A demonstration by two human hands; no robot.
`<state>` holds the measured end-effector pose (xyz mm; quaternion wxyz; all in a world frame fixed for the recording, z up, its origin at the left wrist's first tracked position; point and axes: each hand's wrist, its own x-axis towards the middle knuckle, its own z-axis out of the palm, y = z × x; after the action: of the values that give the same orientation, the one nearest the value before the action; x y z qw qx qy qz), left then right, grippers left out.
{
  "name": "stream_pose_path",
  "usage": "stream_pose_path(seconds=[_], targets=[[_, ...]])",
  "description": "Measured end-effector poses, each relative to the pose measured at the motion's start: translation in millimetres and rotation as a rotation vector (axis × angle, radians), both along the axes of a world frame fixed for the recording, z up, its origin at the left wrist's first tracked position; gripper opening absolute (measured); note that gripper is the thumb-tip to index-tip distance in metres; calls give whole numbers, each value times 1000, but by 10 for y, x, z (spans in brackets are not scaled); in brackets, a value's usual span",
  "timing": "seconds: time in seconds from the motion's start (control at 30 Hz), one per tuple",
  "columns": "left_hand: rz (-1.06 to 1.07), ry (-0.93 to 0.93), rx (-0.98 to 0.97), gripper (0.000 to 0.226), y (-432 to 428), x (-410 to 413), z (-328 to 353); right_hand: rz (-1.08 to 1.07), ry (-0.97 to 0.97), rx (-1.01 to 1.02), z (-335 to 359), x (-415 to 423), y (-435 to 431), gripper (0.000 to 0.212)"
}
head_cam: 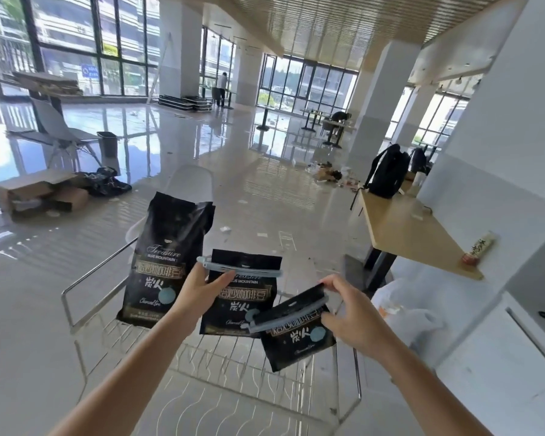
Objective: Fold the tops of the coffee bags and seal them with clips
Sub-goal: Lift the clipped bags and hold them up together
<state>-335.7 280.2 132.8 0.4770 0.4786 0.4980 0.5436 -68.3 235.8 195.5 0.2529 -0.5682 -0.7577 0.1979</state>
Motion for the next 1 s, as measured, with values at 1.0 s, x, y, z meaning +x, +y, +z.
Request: stream_pose_path(seconds=[1.0], targets=[[177, 393, 105, 76, -224, -71, 87, -126, -189, 312, -102, -37, 70, 23]])
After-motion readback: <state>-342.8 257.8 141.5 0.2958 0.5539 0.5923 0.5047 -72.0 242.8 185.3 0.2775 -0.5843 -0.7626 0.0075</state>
